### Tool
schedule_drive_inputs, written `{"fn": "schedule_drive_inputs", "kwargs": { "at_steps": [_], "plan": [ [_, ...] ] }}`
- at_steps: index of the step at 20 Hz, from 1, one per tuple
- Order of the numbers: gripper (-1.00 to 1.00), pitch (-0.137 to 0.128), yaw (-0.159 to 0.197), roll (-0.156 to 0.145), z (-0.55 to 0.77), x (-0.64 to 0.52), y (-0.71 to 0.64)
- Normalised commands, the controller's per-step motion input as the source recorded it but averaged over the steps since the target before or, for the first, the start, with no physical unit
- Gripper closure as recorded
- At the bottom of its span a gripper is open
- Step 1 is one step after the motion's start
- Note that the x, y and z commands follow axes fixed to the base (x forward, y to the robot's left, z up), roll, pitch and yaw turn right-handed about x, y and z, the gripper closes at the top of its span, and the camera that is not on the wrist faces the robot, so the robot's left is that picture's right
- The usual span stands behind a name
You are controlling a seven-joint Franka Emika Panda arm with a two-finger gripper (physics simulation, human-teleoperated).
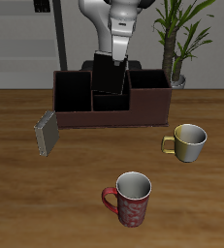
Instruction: Place the black book into the back desk caddy's front compartment
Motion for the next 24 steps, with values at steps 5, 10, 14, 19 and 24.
{"fn": "schedule_drive_inputs", "kwargs": {
  "at_steps": [5, 10, 14, 19, 24],
  "plan": [
    [1.0, 0.014, 0.0, 0.022, -0.07, 0.04, 0.05],
    [1.0, 0.023, -0.005, 0.011, -0.12, 0.03, -0.01],
    [1.0, 0.02, -0.004, 0.008, -0.14, 0.03, -0.02],
    [1.0, 0.024, -0.008, 0.005, -0.15, -0.01, 0.01],
    [1.0, 0.017, 0.002, 0.003, -0.1, 0.0, -0.01]
  ]
}}
